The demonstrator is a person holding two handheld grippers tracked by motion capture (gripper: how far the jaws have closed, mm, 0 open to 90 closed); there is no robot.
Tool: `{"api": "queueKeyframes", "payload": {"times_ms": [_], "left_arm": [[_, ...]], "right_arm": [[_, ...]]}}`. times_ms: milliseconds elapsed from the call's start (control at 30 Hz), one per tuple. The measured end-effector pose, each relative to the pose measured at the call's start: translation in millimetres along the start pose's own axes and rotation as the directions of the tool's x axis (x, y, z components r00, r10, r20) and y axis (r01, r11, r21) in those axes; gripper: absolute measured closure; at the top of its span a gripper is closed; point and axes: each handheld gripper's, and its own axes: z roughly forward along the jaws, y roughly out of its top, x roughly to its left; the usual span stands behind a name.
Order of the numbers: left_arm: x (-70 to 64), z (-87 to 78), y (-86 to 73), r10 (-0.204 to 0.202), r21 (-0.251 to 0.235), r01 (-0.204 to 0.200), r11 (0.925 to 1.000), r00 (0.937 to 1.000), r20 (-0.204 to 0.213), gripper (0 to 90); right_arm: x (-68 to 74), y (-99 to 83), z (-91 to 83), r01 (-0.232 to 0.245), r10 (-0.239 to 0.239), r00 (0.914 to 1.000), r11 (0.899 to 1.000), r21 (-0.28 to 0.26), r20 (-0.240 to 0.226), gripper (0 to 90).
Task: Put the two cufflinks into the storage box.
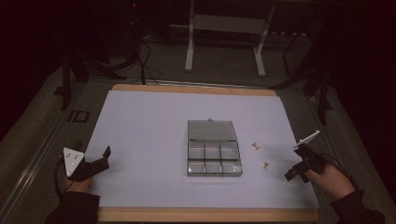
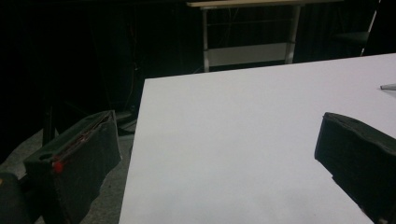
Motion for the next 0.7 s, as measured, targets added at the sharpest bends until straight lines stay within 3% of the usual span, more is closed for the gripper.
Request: {"api": "queueKeyframes", "payload": {"times_ms": [300, 433, 533, 567, 633, 700], "left_arm": [[0.0, 0.0, 0.0, -0.001, 0.000, 0.001, 1.0000, 1.0000, -0.001, 0.4], [0.0, 0.0, 0.0, -0.001, 0.000, 0.001, 1.0000, 1.0000, -0.001, 0.4], [0.1, 0.1, 0.0, -0.001, 0.000, 0.001, 1.0000, 1.0000, -0.001, 0.4], [0.1, 0.0, 0.0, -0.002, 0.000, 0.002, 1.0000, 1.0000, -0.001, 0.4], [0.1, 0.1, 0.0, -0.002, 0.000, 0.002, 1.0000, 1.0000, -0.001, 0.4], [0.0, 0.1, 0.0, -0.001, 0.000, 0.001, 1.0000, 1.0000, -0.001, 0.4]], "right_arm": [[3.1, -1.5, 3.6, 0.044, -0.040, 0.9985, 0.992, 0.117, -0.037, 16.7], [7.8, -3.8, 6.7, 0.097, -0.088, 0.9945, 0.978, 0.187, -0.058, 16.9], [13.4, -6.2, 9.9, 0.166, -0.149, 0.9847, 0.959, 0.229, -0.091, 17.0], [16.3, -7.0, 10.5, 0.200, -0.181, 0.9784, 0.952, 0.230, -0.100, 20.1], [22.7, -9.6, 10.9, 0.289, -0.269, 0.9559, 0.932, 0.218, -0.118, 22.0], [27.8, -11.2, 12.0, 0.323, -0.296, 0.9446, 0.918, 0.231, -0.141, 22.0]]}}
